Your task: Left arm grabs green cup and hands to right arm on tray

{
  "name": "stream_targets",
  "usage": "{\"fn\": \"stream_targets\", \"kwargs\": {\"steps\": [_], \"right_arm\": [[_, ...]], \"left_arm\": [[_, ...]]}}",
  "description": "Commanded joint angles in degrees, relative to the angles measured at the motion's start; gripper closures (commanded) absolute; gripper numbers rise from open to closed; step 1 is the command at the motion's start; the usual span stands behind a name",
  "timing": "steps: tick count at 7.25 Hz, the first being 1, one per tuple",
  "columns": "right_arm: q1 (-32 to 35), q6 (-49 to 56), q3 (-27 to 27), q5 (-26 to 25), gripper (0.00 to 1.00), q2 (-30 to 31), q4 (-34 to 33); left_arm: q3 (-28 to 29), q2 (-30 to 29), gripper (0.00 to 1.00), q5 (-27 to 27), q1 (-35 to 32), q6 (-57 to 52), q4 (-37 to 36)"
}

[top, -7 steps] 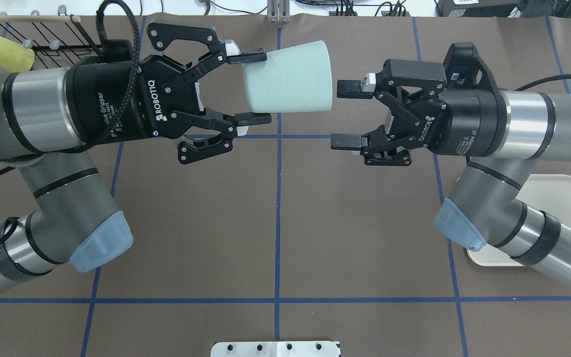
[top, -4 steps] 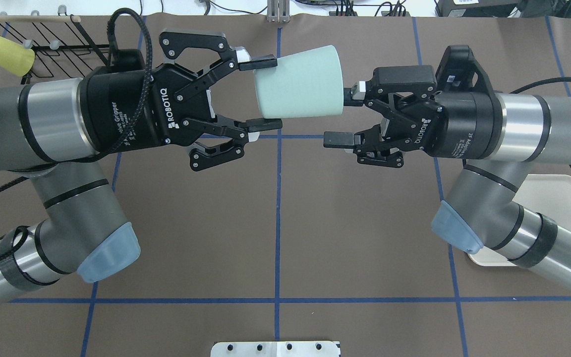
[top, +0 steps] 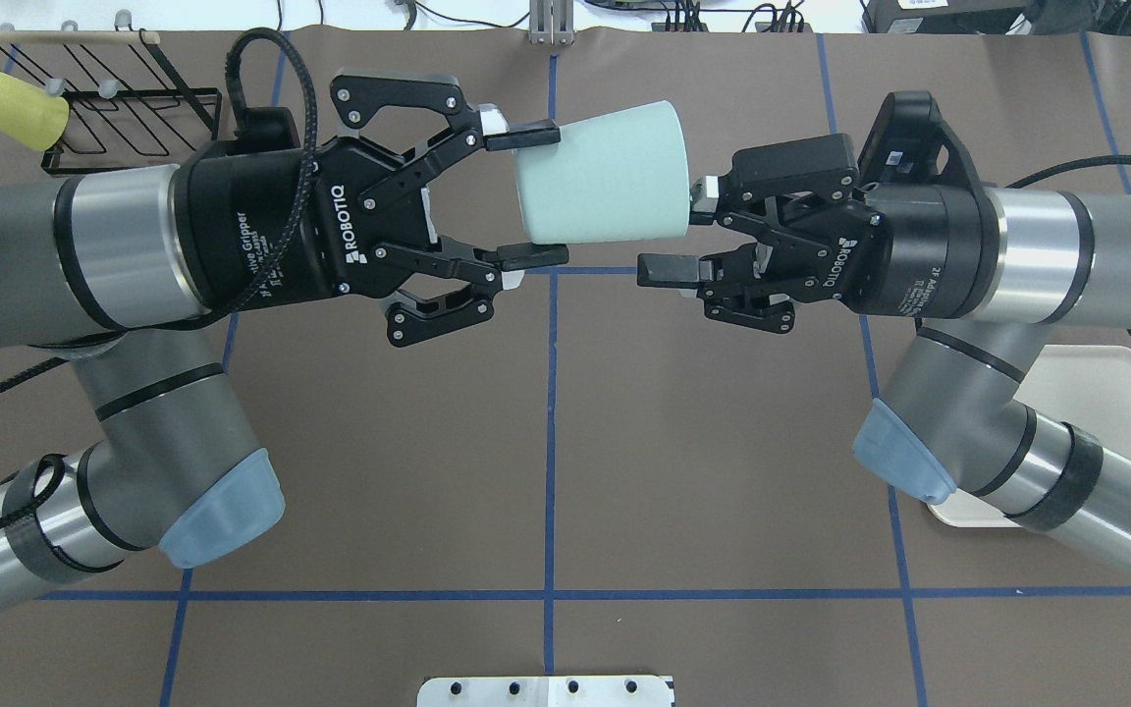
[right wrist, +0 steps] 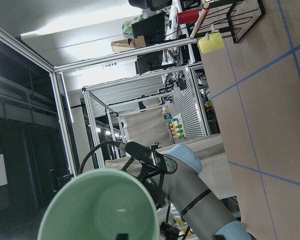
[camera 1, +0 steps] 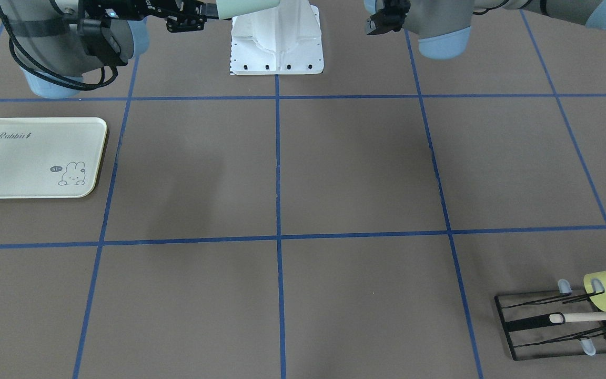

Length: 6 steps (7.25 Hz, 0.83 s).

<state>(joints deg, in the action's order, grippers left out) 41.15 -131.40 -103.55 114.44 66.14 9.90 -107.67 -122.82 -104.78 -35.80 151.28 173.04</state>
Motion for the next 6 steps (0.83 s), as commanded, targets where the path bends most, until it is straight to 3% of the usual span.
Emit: {"fn": "stream_targets", "kwargs": {"steps": [1,2,3,6], "right_arm": [[0.0,0.0,0.0,-0.1,0.83,0.0,0.9],[-0.4,0.0,0.1,-0.4,1.00,0.4,1.8],[-0.4,0.0,0.1,-0.4,1.00,0.6,1.8],[-0.3,-0.2,-0.2,-1.8,1.00,0.9,1.8]], "left_arm": [[0.0,-0.1,1.00,0.0,0.3,-0.3,-0.3],[-0.1,-0.1,0.48,1.1,0.3,-0.3,-0.6],[0.0,-0.1,0.00,2.5,0.3,-0.4,-0.8],[-0.4,0.4,0.00,2.2,0.1,-0.8,-0.9]]}}
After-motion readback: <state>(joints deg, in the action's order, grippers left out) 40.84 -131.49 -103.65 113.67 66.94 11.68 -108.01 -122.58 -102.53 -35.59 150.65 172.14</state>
